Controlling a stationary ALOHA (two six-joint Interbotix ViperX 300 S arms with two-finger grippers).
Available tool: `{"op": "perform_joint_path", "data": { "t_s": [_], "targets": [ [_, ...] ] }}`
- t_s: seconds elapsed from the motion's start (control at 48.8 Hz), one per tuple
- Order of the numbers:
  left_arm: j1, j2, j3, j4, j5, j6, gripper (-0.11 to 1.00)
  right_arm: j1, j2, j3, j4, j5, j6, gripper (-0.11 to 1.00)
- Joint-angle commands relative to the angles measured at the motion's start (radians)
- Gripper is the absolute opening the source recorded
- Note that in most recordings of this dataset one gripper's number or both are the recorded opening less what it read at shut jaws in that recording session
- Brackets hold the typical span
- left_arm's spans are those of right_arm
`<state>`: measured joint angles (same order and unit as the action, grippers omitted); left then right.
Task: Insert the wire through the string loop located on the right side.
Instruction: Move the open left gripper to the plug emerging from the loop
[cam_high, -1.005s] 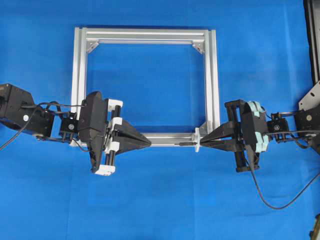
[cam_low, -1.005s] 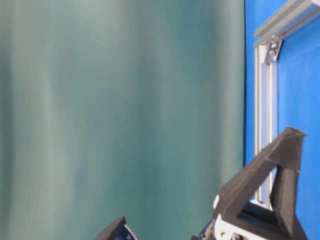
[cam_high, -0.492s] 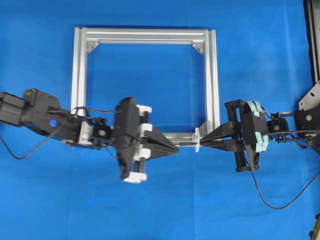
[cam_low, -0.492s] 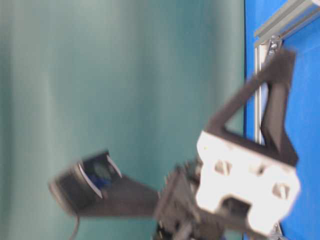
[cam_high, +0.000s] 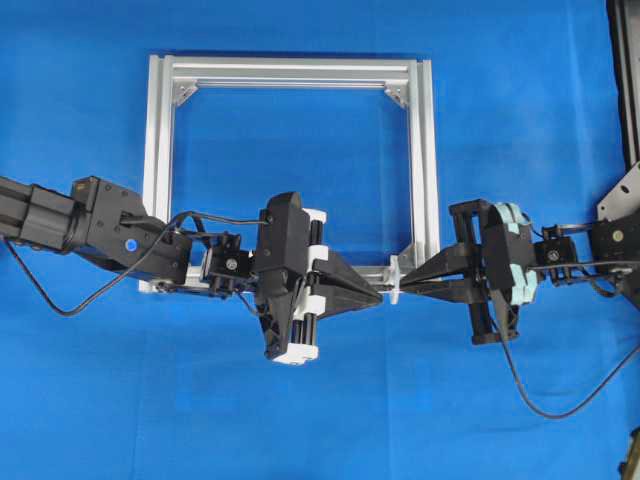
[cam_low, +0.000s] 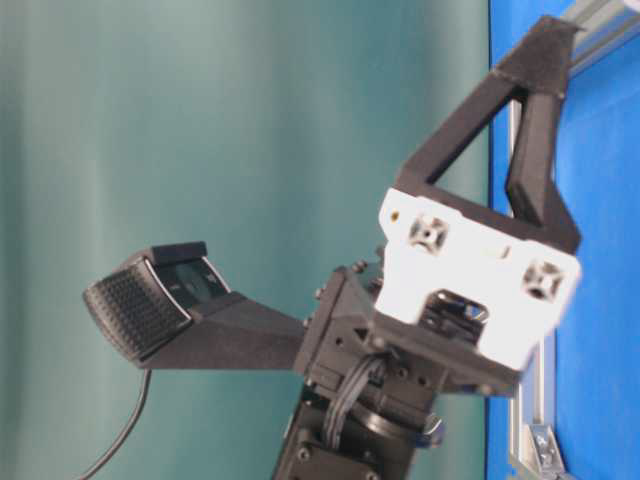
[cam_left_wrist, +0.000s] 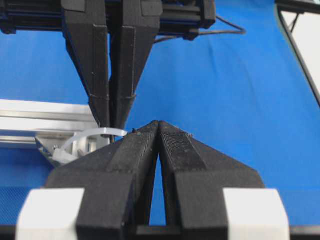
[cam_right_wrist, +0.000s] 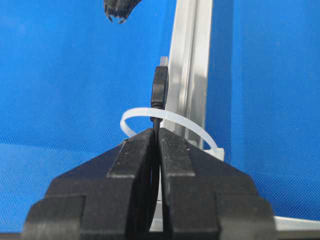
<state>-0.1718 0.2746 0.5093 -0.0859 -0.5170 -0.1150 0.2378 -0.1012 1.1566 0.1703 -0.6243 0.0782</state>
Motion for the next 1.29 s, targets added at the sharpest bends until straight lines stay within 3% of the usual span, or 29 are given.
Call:
{"op": "perform_joint_path", "data": {
  "t_s": [0.0, 0.103, 0.185, 0.349, 0.431, 1.271],
  "targets": [
    [0.005, -0.018, -0.02, 0.002, 0.012, 0.009, 0.01, 0.003, -0.008, -0.011, 0.002, -0.011, -0.003, -0.03],
    [0.006, -0.018, -0.021, 0.002, 0.018, 0.028, 0.06, 0.003, -0.008, -0.011, 0.0, -0.009, -0.003, -0.03],
    [0.005, -0.017, -0.025, 0.002, 0.018, 0.032, 0.25, 0.003, -0.008, -0.012, 0.0, -0.009, -0.003, -0.03],
    [0.005, -0.017, -0.023, 0.002, 0.02, 0.034, 0.74, 0.003, -0.008, -0.011, 0.0, -0.011, -0.003, -0.03],
    [0.005, -0.017, -0.021, 0.002, 0.02, 0.034, 0.9, 0.005, -0.008, -0.011, 0.0, -0.009, -0.003, -0.03],
    [0.029, 0.104, -0.051, 0.002, 0.02, 0.031, 0.9, 0.008, -0.008, -0.014, 0.0, -0.006, -0.003, -0.03]
  ]
}}
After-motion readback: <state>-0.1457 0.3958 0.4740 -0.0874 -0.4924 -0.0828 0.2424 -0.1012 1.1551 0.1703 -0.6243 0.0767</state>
